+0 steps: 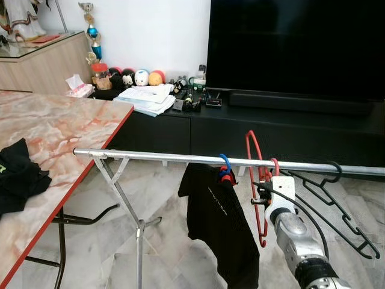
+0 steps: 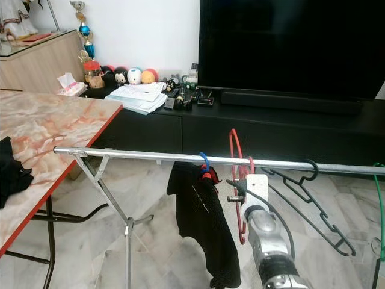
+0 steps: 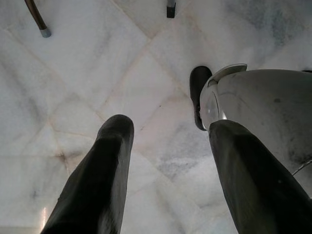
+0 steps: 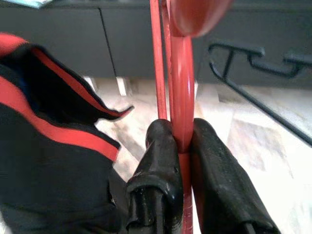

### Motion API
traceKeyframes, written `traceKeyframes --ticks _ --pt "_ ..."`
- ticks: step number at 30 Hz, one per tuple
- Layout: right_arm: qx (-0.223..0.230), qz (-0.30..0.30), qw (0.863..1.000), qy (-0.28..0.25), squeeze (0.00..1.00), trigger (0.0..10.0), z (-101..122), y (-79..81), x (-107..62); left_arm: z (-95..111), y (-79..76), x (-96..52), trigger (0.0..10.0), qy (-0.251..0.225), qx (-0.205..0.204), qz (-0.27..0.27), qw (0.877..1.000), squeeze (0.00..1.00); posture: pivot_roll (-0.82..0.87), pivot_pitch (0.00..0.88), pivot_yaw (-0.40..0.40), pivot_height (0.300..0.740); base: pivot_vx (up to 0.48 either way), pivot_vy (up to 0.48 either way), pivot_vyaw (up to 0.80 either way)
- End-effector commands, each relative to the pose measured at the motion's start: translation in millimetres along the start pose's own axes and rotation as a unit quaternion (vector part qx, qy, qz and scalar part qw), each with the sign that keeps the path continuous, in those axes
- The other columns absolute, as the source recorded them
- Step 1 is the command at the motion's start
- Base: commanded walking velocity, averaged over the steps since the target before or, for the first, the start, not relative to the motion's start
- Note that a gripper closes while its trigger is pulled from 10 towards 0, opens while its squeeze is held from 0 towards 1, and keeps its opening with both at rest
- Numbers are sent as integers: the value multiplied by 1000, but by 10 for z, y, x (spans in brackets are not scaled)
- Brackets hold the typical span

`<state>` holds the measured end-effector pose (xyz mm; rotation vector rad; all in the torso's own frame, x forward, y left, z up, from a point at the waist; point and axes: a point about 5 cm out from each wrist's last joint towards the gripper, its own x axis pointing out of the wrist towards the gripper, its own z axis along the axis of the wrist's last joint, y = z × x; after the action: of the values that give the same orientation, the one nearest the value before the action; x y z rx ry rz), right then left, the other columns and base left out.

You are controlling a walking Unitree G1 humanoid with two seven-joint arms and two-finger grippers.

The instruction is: Hang hanger

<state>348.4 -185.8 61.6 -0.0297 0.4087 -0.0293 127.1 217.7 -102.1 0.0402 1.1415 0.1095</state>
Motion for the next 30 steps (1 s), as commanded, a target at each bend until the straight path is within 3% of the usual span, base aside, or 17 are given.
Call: traceKeyframes --ticks 1,8,22,26,30 --pt "23 -9 1000 8 0 10000 48 12 25 -13 11 -2 10000 4 10 0 1000 0 36 0 20 740 0 0 0" --pt "68 -32 997 32 0 10000 66 -41 52 -38 41 -7 10000 8 9 4 1000 0 56 0 20 740 0 0 0" --pt "111 -29 992 58 0 10000 93 -91 68 -59 66 -12 10000 12 16 5 1000 0 78 0 19 740 0 0 0" --pt "91 -19 994 54 0 10000 145 -97 77 -60 70 -13 10000 12 14 7 1000 0 88 0 17 740 0 0 0" --pt "43 4 998 44 0 10000 224 -77 89 -64 78 -14 10000 11 12 10 1000 0 95 0 15 740 0 0 0"
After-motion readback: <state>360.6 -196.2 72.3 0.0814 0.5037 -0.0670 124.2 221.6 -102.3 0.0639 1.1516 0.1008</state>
